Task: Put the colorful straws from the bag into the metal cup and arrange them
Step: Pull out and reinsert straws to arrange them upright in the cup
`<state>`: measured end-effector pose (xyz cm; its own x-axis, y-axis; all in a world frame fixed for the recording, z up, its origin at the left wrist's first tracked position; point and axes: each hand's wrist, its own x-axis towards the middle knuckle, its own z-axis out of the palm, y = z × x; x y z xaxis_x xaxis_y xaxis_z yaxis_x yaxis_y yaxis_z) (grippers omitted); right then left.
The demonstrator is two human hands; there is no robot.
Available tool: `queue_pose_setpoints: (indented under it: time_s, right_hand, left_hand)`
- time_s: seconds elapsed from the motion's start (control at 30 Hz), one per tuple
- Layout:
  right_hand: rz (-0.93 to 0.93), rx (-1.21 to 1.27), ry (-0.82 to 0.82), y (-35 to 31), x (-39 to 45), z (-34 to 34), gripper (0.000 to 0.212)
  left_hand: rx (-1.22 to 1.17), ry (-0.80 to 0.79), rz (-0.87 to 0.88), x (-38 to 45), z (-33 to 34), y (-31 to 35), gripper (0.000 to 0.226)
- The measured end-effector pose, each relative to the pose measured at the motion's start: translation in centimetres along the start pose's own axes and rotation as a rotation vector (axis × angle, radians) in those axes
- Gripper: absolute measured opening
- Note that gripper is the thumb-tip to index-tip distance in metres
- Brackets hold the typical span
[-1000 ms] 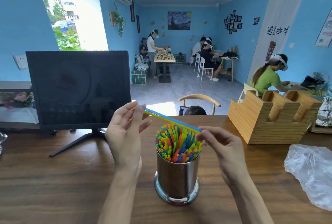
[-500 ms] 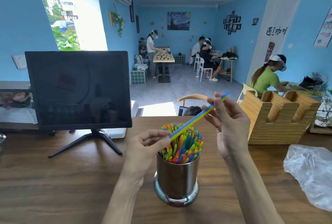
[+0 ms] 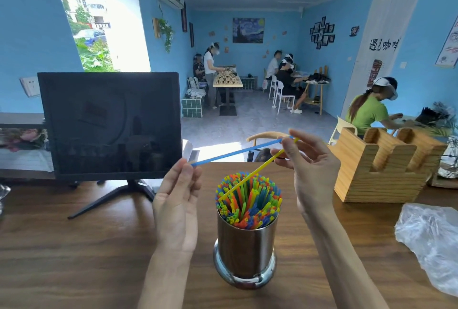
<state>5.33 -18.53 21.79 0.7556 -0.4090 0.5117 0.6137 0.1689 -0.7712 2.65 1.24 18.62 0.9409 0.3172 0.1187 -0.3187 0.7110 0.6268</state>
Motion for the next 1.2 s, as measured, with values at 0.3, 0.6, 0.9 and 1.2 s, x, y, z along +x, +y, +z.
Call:
queue_pose_setpoints:
  time_s: [0.3, 0.6, 0.9, 1.2]
  right_hand:
    - [0.026, 0.103, -0.019, -1.0, 1.1, 0.1, 0.024]
    - [-0.241, -0.186, -0.106, -0.6, 1.2, 0.1, 0.029]
    - [-0.259, -0.61, -0.339, 1.9, -0.9, -0.5, 0.024]
    - [-0.09, -0.853, -0.519, 3.7, -2.8, -1.2, 0.008]
  left_hand:
    - [0.737, -0.167, 0.094, 0.5, -1.8, -1.6, 0.012]
    - [1.138, -0.426, 0.147, 1.3, -2.8, -2.3, 0.017]
    - [1.041, -0.356, 0.145, 1.7, -3.4, -2.8, 0.022]
    - [1.117, -0.205, 0.118, 5.5, -0.8, -3.1, 0.017]
